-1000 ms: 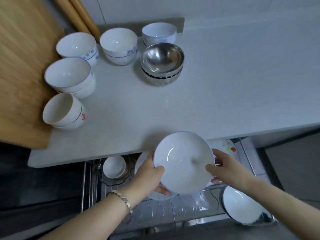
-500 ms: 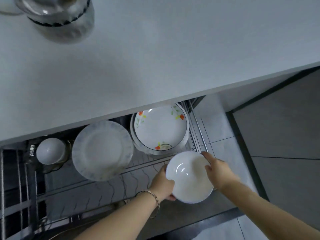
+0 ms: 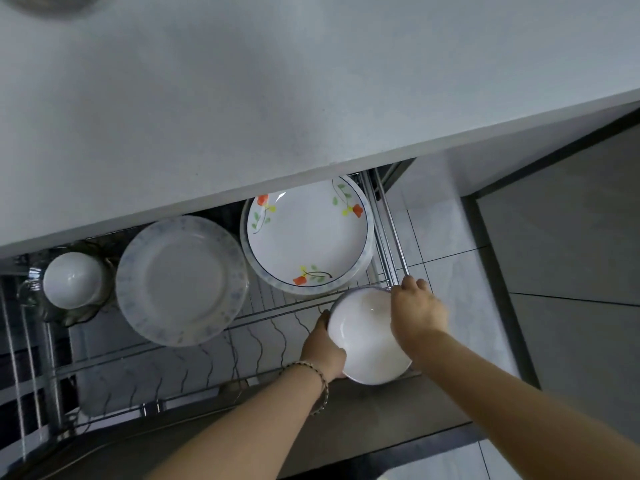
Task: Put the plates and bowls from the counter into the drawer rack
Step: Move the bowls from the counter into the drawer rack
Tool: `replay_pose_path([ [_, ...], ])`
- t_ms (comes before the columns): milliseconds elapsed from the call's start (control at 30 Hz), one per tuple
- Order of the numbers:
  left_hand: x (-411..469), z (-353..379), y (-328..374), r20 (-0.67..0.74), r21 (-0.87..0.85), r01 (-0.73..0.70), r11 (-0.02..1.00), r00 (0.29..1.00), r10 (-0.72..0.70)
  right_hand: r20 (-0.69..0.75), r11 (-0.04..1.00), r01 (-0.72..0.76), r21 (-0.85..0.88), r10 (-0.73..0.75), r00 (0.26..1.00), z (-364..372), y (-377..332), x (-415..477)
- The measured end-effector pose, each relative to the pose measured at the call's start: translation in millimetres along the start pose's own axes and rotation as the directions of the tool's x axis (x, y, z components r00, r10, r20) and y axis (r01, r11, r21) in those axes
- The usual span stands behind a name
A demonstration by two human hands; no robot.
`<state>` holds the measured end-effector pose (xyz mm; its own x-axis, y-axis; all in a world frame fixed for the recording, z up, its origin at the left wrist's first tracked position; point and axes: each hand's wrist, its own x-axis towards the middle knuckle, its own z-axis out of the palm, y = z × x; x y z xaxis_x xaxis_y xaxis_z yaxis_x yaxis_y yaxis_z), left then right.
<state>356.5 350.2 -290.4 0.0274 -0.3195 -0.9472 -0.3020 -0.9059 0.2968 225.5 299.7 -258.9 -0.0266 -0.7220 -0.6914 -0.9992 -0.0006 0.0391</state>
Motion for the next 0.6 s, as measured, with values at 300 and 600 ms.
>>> replay_pose_path([
  [300, -12.1, -9.6, -4.3, -0.018, 0.232, -0.178, 0.956, 0.982, 0.187, -0.031, 0.980, 0.184, -0.083, -0.187, 0.982, -9.5, 1.8, 3.6],
  [600, -4.3, -1.8, 9.3, -0.048, 0.233, -0.077, 0.970, 0.995, 0.090, -0.008, 0.991, 0.137, -0.014, -0.137, 0.991, -2.6, 2.9, 14.0],
])
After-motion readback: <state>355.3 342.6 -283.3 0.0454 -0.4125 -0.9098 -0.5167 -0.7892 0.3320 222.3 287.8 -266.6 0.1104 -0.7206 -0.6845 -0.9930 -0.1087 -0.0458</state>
